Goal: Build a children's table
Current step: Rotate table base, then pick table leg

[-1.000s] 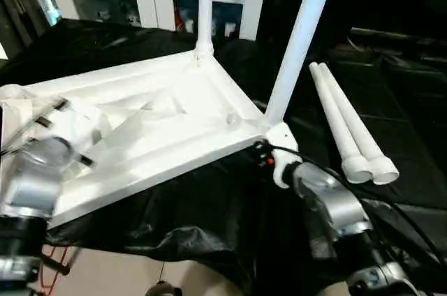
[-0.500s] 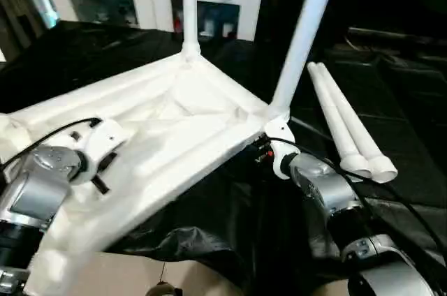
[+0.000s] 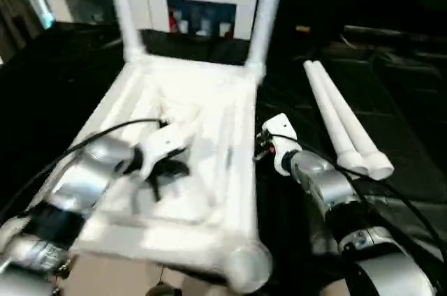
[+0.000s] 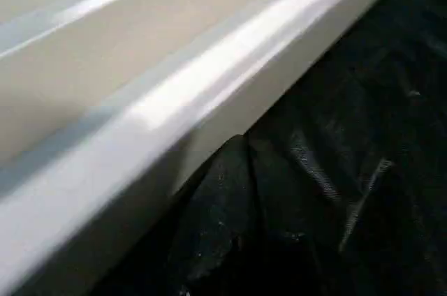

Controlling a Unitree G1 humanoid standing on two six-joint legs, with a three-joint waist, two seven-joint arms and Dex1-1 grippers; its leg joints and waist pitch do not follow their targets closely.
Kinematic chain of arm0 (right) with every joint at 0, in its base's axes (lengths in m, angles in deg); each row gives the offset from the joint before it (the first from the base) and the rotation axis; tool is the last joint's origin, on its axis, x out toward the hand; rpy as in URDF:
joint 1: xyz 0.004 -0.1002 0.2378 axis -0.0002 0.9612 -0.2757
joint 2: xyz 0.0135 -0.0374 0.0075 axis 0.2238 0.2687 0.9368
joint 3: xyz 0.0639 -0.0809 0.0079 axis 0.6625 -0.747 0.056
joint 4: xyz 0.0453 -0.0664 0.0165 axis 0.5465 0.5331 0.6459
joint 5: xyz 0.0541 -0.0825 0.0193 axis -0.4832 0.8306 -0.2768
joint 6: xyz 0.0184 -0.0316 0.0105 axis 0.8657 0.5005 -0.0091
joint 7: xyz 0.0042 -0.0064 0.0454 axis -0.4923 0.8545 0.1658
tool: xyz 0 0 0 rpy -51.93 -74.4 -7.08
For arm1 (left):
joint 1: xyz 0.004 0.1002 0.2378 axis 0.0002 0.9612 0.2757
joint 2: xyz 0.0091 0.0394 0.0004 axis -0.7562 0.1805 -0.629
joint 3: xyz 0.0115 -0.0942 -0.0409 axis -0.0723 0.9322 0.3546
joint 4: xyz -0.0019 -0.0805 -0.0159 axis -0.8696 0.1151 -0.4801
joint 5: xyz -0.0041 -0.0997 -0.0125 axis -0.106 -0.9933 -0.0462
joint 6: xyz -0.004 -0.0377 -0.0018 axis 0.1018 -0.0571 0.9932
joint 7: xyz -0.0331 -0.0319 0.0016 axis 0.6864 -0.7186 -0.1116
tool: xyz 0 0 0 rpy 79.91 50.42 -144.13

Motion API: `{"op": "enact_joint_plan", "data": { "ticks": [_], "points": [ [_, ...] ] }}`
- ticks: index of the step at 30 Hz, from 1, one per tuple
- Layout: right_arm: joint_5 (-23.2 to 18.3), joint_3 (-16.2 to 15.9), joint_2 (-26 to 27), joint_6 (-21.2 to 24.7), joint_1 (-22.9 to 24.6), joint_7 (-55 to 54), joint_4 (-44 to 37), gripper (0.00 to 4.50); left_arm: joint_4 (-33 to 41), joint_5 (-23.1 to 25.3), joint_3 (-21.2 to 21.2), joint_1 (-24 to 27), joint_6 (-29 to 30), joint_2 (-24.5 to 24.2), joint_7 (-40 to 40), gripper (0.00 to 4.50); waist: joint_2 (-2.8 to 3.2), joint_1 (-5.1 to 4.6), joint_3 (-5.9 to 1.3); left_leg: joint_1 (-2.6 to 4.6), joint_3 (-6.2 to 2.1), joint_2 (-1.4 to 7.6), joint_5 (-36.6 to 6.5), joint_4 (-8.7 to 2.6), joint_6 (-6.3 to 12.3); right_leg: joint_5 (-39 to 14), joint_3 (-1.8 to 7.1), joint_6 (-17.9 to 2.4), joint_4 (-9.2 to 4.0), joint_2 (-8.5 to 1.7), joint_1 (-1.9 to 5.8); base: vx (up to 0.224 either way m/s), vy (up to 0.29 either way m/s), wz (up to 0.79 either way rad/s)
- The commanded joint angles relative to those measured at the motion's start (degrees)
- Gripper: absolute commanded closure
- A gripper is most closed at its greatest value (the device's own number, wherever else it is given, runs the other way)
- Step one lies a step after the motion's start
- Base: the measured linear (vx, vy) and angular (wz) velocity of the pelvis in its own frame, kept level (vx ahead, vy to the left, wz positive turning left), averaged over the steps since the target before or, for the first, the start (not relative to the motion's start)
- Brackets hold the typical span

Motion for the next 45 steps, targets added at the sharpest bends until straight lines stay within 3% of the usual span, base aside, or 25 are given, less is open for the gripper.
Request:
{"op": "enact_joint_plan", "data": {
  "ticks": [1, 4, 8, 11, 15, 17, 19, 20, 21, 22, 23, 24, 26, 27, 31, 38, 42, 43, 45],
  "points": [
    [0.01, -1.09, 1.32, -1.24, -0.77, 1.38, -0.43, 4.45, -9.17, 2.86, 1.64, -7.13, -6.9, 4.22, -11.48, 4.5, 1.55, -0.08, -4.55, 1.87, -1.24, 1.8, -16.97, -3.83, -2.55, -11.06, 2.84, -11.55, -4.29, -4.07, 2.51, 0.0, 0.0, 0.0],
    [0.1, -0.99, 1.17, -1.41, -0.62, 1.06, -0.64, 4.45, -12.78, 3.83, 1.82, -8.89, -7.98, 5.03, -15.34, 4.5, 1.11, -0.09, -4.66, 1.28, -1.68, 1.97, -16.48, -4.04, -2.43, -12.66, 2.65, -10.92, -4.17, -4.5, 3.12, 0.0, 0.0, 0.0],
    [0.26, 0.48, 0.65, -1.52, -0.42, -1.85, -2.1, 4.45, -22.74, 6.75, 1.53, -11.68, -12.9, 6.1, -25.75, 4.5, 1.02, -0.33, -4.89, 1.35, -1.44, 1.95, -14.02, -3.61, -1.12, -9.15, 2.68, -12.17, -3.97, -4.35, 2.95, 0.0, 0.0, 0.0],
    [0.09, 1.8, 0.49, -0.79, -0.61, -4.16, -2.94, 4.45, -26.66, 7.16, 2.18, -12.36, -16.03, 6.87, -28.79, 4.5, 1.1, -0.25, -4.94, 1.29, -1.44, 2.01, -13.06, -3.64, -0.7, -7.35, 2.63, -12.31, -3.78, -4.27, 3.06, 0.0, 0.0, 0.0],
    [-0.2, 4.32, 0.01, 0.91, -0.95, -8.05, -5.38, 4.45, -29.12, 6.32, 3.82, -12.62, -20.17, 8.19, -31.5, 4.5, 1.03, 0.01, -4.78, 1.52, -1.39, 2.02, -14.13, -3.69, -0.89, -10.11, 2.65, -11.88, -4.12, -4.37, 2.84, 0.0, 0.0, 0.0],
    [-1.37, 5.59, -0.58, 3.48, -1.16, -7.79, -7.79, 4.45, -27.01, 5.6, 4.3, -11.64, -22.33, 8.06, -31.26, 4.5, 0.98, 0.15, -4.77, 1.55, -1.41, 2.06, -14.56, -3.71, -0.95, -10.87, 2.69, -11.69, -4.18, -4.44, 2.92, 0.0, 0.0, 0.0],
    [-3.72, 7.83, -1.68, 4.57, -1.49, -6.91, -11.14, 4.3, -20.05, 2.55, 5.64, -9.04, -23.48, 8.24, -28.63, 4.5, 0.83, 0.39, -4.93, 1.51, -1.46, 2.37, -13.67, -3.69, -0.87, -9.33, 2.74, -12.11, -3.84, -4.75, 3.11, 0.0, 0.0, 0.0],
    [-4.2, 8.29, -1.92, 4.73, -1.6, -6.84, -11.67, 4.19, -18.54, 1.77, 5.88, -8.48, -23.81, 8.32, -27.88, 4.5, 0.98, 0.52, -4.88, 1.56, -1.35, 2.42, -13.06, -3.65, -0.73, -8.36, 2.71, -12.48, -3.74, -4.63, 2.85, 0.0, 0.0, 0.0],
    [-4.29, 9.23, -2.8, 5.98, -2.4, -8.03, -11.77, 4.12, -14.67, 0.12, 6.39, -7.18, -23.28, 8.56, -26.68, 4.5, 0.57, 0.38, -4.88, 1.44, -1.22, 2.32, -12.72, -3.66, -0.49, -8.05, 2.68, -12.48, -3.77, -4.41, 2.85, 0.0, 0.0, 0.0],
    [-4.03, 9.78, -3.81, 7.24, -3.37, -8.87, -11.29, 4.12, -11.09, -1.78, 7.12, -6.03, -21.84, 8.89, -25.51, 4.5, 0.74, 0.51, -5.0, 1.48, -1.29, 2.47, -11.66, -3.58, -0.8, -6.95, 2.65, -13.45, -3.32, -4.64, 3.03, 0.0, 0.0, 0.0],
    [-3.16, 10.11, -5.52, 9.02, -4.87, -9.67, -10.21, 3.93, -6.53, -4.28, 7.89, -4.67, -19.41, 9.24, -23.79, 4.5, 0.73, 0.55, -4.81, 1.64, -0.97, 2.31, -11.93, -3.43, -0.8, -7.45, 2.69, -13.49, -3.51, -4.38, 2.69, 0.0, 0.0, 0.0],
    [-3.16, 10.11, -5.52, 9.02, -4.87, -9.67, -10.21, 3.93, -6.53, -4.28, 7.89, -4.67, -19.41, 9.24, -23.79, 4.5, 0.73, 0.55, -4.81, 1.64, -0.97, 2.31, -11.93, -3.43, -0.8, -7.45, 2.69, -13.49, -3.51, -4.38, 2.69, 0.0, 0.0, 0.0],
    [-2.86, 10.46, -6.53, 10.28, -5.93, -10.06, -9.26, 3.69, -4.23, -5.6, 7.82, -4.09, -18.0, 9.22, -22.27, 4.5, 0.54, 0.49, -4.53, 1.54, -0.91, 1.97, -13.52, -3.5, -1.17, -11.81, 2.68, -11.75, -3.93, -4.26, 2.67, 0.0, 0.0, 0.0],
    [-2.39, 10.96, -8.1, 13.09, -7.6, -10.35, -8.23, 3.65, 1.35, -8.42, 7.15, -2.61, -14.06, 8.92, -18.88, 4.17, 0.18, 0.42, -4.54, 1.5, -0.9, 1.92, -13.65, -3.5, -1.15, -12.84, 2.68, -11.22, -4.13, -4.26, 2.7, 0.0, 0.0, 0.0],
    [-1.75, 11.01, -10.92, 15.59, -10.23, -9.95, -5.32, 3.37, 11.16, -13.76, 5.04, -0.12, -6.77, 8.74, -13.79, 4.03, 0.05, 0.32, -4.65, 1.44, -0.85, 2.07, -12.02, -3.27, -1.38, -12.19, 2.67, -11.31, -3.68, -4.22, 2.68, 0.0, 0.0, 0.0],
    [-1.64, 11.77, -13.12, 16.98, -13.95, -11.53, 2.48, 2.79, 15.64, -16.21, 2.78, 0.86, -2.41, 11.78, -13.28, 3.3, -0.28, 0.02, -4.58, 1.13, -0.69, 1.7, -11.79, -3.0, -0.71, -13.46, 2.62, -10.04, -4.07, -3.95, 2.72, 0.0, 0.0, 0.0],
    [-1.74, 12.21, -13.43, 17.48, -15.28, -11.95, 6.08, 2.69, 17.42, -16.45, 2.53, 0.89, -0.19, 12.87, -13.95, 3.21, -0.51, -0.19, -4.76, 1.09, -0.7, 1.74, -10.74, -2.88, -0.42, -12.27, 2.54, -10.34, -3.82, -3.88, 2.85, 0.0, 0.0, 0.0],
    [-1.41, 12.16, -13.66, 17.39, -16.05, -12.41, 8.35, 2.4, 18.82, -17.24, 2.09, 1.03, 1.57, 12.65, -13.78, 2.9, -0.49, -0.23, -4.78, 0.98, -0.68, 1.73, -10.46, -2.81, -0.32, -11.88, 2.52, -10.51, -3.71, -3.88, 2.86, 0.0, 0.0, 0.0],
    [-1.11, 12.0, -13.9, 17.0, -16.56, -12.79, 9.89, 2.34, 19.61, -17.5, 1.72, 1.23, 2.3, 12.38, -13.61, 2.83, -0.47, -0.22, -4.71, 1.04, -0.68, 1.75, -10.73, -2.81, -0.28, -12.25, 2.47, -10.45, -3.76, -3.82, 2.77, 0.0, 0.0, 0.0]
  ]
}}
